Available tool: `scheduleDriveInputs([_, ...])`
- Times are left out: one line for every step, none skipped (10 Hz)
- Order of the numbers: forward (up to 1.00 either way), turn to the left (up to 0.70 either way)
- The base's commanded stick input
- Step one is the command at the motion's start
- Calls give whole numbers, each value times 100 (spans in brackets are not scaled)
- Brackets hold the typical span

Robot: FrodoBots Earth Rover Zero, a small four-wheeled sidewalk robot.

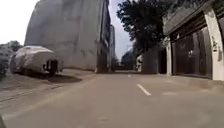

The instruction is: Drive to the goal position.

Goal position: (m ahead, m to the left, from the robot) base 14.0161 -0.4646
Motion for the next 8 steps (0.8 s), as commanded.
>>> scheduleDriveInputs([100, -34])
scheduleDriveInputs([100, -3])
scheduleDriveInputs([100, 6])
scheduleDriveInputs([100, 6])
scheduleDriveInputs([100, 6])
scheduleDriveInputs([100, 6])
scheduleDriveInputs([100, 6])
scheduleDriveInputs([100, 6])
